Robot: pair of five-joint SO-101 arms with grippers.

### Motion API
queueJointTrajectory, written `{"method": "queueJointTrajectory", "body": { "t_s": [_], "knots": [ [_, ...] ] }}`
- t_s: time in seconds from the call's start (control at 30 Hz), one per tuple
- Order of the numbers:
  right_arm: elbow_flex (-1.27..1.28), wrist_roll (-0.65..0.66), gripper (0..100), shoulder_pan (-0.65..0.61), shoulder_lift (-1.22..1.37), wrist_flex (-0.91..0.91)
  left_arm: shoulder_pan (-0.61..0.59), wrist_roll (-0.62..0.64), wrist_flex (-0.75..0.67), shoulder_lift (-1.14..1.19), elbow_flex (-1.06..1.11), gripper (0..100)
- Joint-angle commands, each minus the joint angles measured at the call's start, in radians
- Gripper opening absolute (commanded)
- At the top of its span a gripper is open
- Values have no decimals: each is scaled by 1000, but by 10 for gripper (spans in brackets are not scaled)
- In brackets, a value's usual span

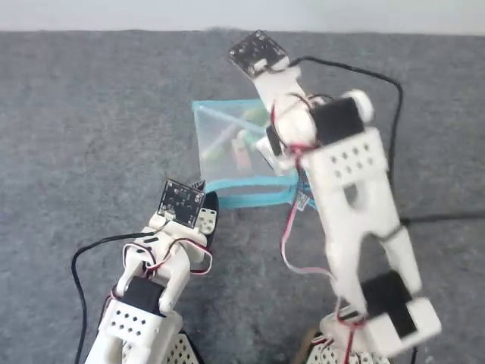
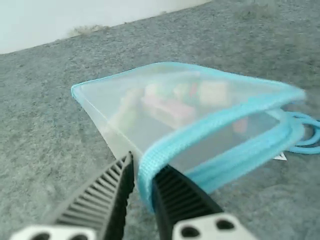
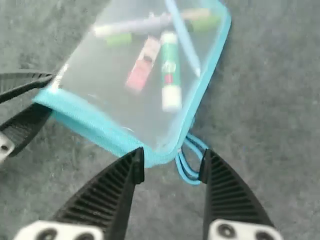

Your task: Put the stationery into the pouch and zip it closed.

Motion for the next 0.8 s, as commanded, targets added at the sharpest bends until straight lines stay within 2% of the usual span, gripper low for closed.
{"method": "queueJointTrajectory", "body": {
  "t_s": [0.0,0.23,0.37,0.5,0.67,0.77],
  "knots": [
    [163,40,166,21,-196,-50,20,-12,-2,-9,-10,11],
    [868,87,166,33,-512,-466,18,-12,0,-9,-10,11],
    [1168,80,166,30,-555,-685,18,-12,0,-6,-10,11],
    [1289,20,166,42,-516,-814,18,-12,0,-9,-10,11],
    [1254,-120,166,160,-450,-928,18,-12,0,-9,-10,11],
    [1246,-83,166,173,-394,-963,18,-12,0,-9,-12,11]
  ]
}}
